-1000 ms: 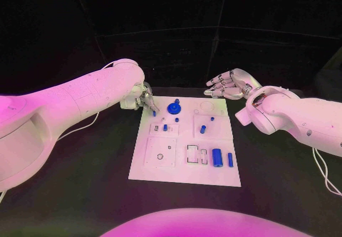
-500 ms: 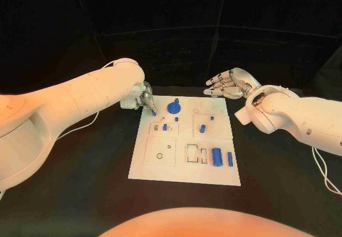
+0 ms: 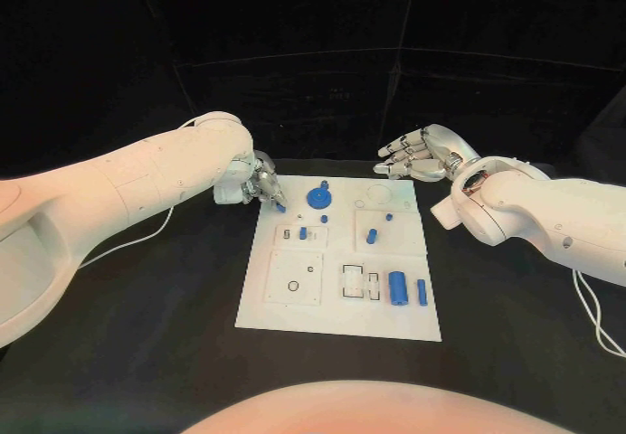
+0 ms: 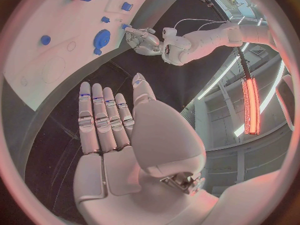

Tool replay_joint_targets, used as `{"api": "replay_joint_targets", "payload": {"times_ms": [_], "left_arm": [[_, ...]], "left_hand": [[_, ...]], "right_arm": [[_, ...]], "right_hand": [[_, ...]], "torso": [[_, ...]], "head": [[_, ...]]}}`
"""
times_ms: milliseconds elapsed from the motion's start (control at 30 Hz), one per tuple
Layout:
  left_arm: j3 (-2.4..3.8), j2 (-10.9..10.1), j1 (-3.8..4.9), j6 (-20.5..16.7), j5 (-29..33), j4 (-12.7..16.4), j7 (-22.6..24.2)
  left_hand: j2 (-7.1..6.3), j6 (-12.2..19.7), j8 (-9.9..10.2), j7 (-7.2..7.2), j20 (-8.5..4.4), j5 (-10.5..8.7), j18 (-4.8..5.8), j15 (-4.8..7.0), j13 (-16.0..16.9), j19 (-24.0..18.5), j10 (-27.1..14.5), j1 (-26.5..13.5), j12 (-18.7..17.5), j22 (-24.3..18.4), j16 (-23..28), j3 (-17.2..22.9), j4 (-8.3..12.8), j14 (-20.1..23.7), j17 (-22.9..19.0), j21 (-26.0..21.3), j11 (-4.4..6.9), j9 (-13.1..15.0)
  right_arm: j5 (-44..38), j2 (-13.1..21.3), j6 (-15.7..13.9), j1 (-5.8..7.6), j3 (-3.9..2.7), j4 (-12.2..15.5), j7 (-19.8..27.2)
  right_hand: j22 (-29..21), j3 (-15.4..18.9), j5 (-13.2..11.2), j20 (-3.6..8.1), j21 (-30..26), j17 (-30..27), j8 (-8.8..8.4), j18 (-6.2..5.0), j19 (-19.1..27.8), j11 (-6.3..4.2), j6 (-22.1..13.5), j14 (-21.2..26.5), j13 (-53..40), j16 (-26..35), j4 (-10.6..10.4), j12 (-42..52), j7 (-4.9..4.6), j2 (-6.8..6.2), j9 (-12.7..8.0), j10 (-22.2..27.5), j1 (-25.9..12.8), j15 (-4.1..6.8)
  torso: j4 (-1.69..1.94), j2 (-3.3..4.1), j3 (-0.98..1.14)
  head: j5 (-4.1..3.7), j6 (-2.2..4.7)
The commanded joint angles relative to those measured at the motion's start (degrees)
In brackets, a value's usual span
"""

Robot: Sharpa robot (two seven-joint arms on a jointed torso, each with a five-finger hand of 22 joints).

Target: Assemble the parts on the task board

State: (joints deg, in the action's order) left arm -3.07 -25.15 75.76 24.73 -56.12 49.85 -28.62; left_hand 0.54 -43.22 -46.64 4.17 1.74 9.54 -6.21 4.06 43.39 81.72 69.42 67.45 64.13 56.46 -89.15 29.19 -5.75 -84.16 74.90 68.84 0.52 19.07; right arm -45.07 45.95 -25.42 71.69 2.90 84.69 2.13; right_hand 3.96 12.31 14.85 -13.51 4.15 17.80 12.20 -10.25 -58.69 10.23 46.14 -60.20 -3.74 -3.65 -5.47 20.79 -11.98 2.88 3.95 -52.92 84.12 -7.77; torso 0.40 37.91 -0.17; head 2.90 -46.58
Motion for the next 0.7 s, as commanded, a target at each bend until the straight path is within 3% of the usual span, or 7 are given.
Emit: {"api": "replay_joint_targets", "payload": {"times_ms": [33, 267, 333, 433, 500, 533, 700], "left_arm": [[0.03, -1.19, 0.16, -4.58, 4.11, 2.15, 2.63], [-0.01, -5.97, 0.14, -10.23, 5.44, 10.09, 4.09], [-0.04, -7.11, 0.07, -11.36, 5.55, 11.99, 4.41], [-0.1, -8.82, -0.2, -12.68, 5.35, 14.94, 4.82], [-0.15, -9.72, -0.41, -13.14, 4.75, 16.55, 4.97], [-0.21, -10.17, -0.51, -13.25, 4.31, 17.36, 5.0], [-0.93, -11.83, -0.79, -12.51, 1.67, 20.17, 4.59]], "left_hand": [[-0.11, -0.53, -0.52, 0.02, 0.07, 0.3, -0.09, 0.21, -0.03, 0.18, 0.57, -0.82, -0.21, -0.08, 0.04, 8.47, 8.07, -5.33, 12.82, -0.39, -0.09, 0.09], [-1.22, -1.08, -1.36, -0.29, -0.14, 1.12, -0.02, 0.45, 0.28, 0.41, 1.48, -1.72, 0.04, 0.34, -0.07, 10.03, 9.23, -5.4, 13.1, -0.18, 0.22, 0.22], [-1.98, -1.5, -1.68, -0.42, -0.26, 3.2, 0.04, 0.56, 0.41, 0.55, 1.98, -2.26, 0.11, 0.63, -0.17, 10.6, 9.73, -5.46, 13.36, -0.01, 0.36, 0.21], [-2.64, -1.95, -1.86, -0.57, -0.35, 4.63, 0.1, 0.66, 0.53, 0.68, 2.42, -2.64, 0.14, 0.95, -0.32, 10.97, 10.22, -5.54, 13.73, 0.18, 0.49, 0.14], [-3.51, -2.59, -2.0, -0.71, -0.47, 8.79, 0.15, 0.77, 0.62, 0.78, 2.87, -3.21, 0.13, 1.17, -0.43, 11.01, 10.5, -5.61, 14.01, 0.31, 0.63, 0.05], [-3.76, -2.83, -2.0, -0.81, -0.52, 10.01, 0.16, 0.81, 0.6, 0.82, 3.09, -3.4, 0.07, 1.28, -0.48, 10.9, 10.64, -5.63, 14.14, 0.36, 0.69, -0.04], [-4.3, -3.52, -1.85, -0.95, -0.6, 11.76, 0.25, 0.91, 0.62, 0.98, 3.58, -3.48, -0.03, 1.77, -0.72, 10.64, 11.14, -5.77, 14.76, 0.65, 0.86, -0.31]], "right_arm": [[0.15, 0.09, 0.21, 0.11, -0.04, 0.16, 0.53], [0.15, 0.38, 0.24, 0.12, -0.04, 0.22, 0.48], [0.15, 0.44, 0.26, 0.12, -0.04, 0.22, 0.46], [0.15, 0.53, 0.3, 0.12, -0.04, 0.23, 0.44], [0.15, 0.56, 0.33, 0.12, -0.04, 0.23, 0.42], [0.15, 0.57, 0.34, 0.12, -0.04, 0.22, 0.41], [0.15, 0.59, 0.41, 0.12, -0.04, 0.2, 0.39]], "right_hand": [[-0.02, -0.05, 0.29, -0.48, -0.27, -0.05, 0.2, -0.27, 0.11, 0.04, -0.32, -0.34, 0.1, -0.01, 0.3, 0.2, -1.69, 0.38, -0.08, 0.41, -0.4, 0.05], [-0.03, -0.06, 0.33, -0.48, -0.28, -0.24, 0.22, -0.27, 0.13, 0.04, -0.32, -0.35, 0.1, -0.01, 0.32, 0.22, -1.69, 0.38, -0.08, 0.44, -0.42, 0.06], [-0.03, -0.06, 0.33, -0.48, -0.28, -0.24, 0.22, -0.27, 0.13, 0.04, -0.32, -0.35, 0.1, -0.01, 0.32, 0.22, -1.69, 0.38, -0.08, 0.44, -0.42, 0.06], [-0.03, -0.06, 0.33, -0.48, -0.28, -0.24, 0.22, -0.27, 0.13, 0.04, -0.32, -0.35, 0.1, -0.01, 0.32, 0.22, -1.69, 0.38, -0.08, 0.44, -0.42, 0.06], [-0.03, -0.06, 0.33, -0.48, -0.28, -0.24, 0.22, -0.27, 0.13, 0.04, -0.32, -0.35, 0.1, -0.01, 0.32, 0.22, -1.69, 0.38, -0.08, 0.44, -0.42, 0.06], [-0.03, -0.06, 0.33, -0.48, -0.28, -0.24, 0.22, -0.27, 0.13, 0.04, -0.32, -0.35, 0.1, -0.01, 0.32, 0.22, -1.69, 0.38, -0.08, 0.44, -0.42, 0.06], [-0.03, -0.06, 0.33, -0.48, -0.28, -0.24, 0.22, -0.27, 0.13, 0.04, -0.32, -0.35, 0.1, -0.01, 0.32, 0.22, -1.69, 0.38, -0.08, 0.44, -0.42, 0.06]], "torso": [[0.09, -0.07, 0.01], [0.45, -0.21, 0.06], [0.56, -0.28, 0.06], [0.56, -0.28, 0.11], [0.57, -0.26, 0.11], [0.53, -0.24, 0.1], [0.44, -0.23, 0.04]], "head": [[0.16, 0.03], [0.08, -0.2], [0.05, -0.31], [0.2, -0.35], [0.3, -0.34], [0.38, -0.35], [0.55, -0.46]]}}
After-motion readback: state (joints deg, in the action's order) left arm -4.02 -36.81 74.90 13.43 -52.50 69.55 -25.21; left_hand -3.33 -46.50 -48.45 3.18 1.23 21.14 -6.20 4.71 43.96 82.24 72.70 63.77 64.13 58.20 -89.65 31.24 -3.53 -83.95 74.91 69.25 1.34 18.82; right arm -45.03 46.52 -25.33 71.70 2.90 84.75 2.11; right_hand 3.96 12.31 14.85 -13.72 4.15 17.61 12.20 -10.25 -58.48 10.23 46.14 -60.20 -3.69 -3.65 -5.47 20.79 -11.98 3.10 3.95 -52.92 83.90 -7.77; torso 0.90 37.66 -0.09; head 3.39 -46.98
